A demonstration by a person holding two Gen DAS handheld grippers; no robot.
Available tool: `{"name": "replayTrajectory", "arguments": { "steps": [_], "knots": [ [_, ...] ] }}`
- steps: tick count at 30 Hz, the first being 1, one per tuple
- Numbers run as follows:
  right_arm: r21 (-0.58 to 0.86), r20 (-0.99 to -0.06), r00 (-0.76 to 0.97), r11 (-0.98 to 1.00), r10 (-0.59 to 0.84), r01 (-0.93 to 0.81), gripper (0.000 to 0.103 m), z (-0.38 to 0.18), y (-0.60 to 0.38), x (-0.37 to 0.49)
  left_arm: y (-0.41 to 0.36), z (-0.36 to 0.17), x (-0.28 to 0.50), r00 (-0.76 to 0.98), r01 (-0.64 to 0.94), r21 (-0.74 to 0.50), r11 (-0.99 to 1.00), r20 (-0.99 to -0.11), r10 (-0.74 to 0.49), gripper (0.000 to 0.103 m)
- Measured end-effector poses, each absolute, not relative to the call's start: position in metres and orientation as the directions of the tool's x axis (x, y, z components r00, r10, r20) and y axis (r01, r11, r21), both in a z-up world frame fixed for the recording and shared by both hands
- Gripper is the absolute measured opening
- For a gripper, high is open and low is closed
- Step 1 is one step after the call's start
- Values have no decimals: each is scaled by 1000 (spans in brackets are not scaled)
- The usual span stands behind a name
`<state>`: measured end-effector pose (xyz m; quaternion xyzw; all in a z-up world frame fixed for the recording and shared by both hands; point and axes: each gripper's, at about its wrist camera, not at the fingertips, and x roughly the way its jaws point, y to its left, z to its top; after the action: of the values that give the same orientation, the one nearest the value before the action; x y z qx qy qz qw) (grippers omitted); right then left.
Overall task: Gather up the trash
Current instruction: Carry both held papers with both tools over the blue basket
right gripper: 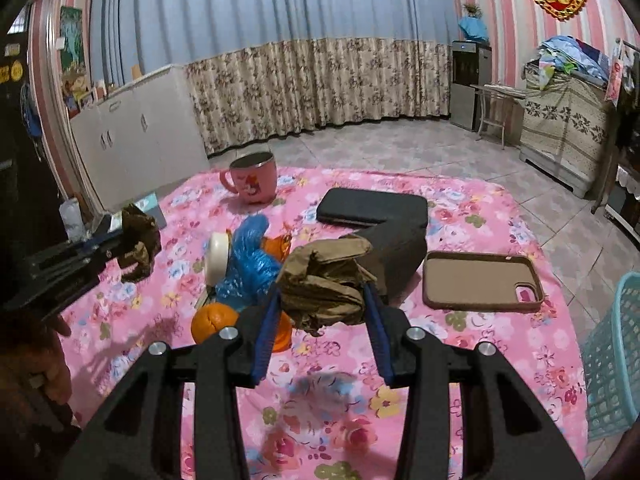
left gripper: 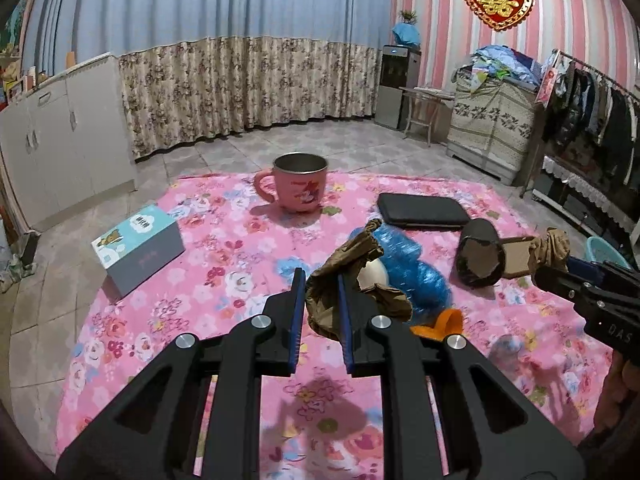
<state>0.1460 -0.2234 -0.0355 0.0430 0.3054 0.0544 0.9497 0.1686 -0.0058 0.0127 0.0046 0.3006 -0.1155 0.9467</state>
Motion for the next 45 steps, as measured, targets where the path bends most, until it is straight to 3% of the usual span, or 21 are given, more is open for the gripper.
{"name": "replayTrajectory", "arguments": {
  "steps": [8,15,21,31,45],
  "knots": [
    [153,-473,876,988,96,-26,41,2,-275,127,-61,37,169,789,295,-51,954,-550,-273,14],
    [49,-378,894,960,-239,277,41,32,-395,65,-169,70,162,763,441,-63,895,-500,-411,14],
    [63,-377,814,864,-443,499,41,29,-487,8,-271,83,150,713,561,-66,825,-467,-523,14],
    [113,-382,750,778,-540,618,41,20,-537,-29,-390,64,125,595,700,-88,708,-476,-647,14],
    [151,-417,734,755,-536,638,41,10,-558,-25,-436,48,117,539,759,-55,649,-507,-673,14]
  ]
}}
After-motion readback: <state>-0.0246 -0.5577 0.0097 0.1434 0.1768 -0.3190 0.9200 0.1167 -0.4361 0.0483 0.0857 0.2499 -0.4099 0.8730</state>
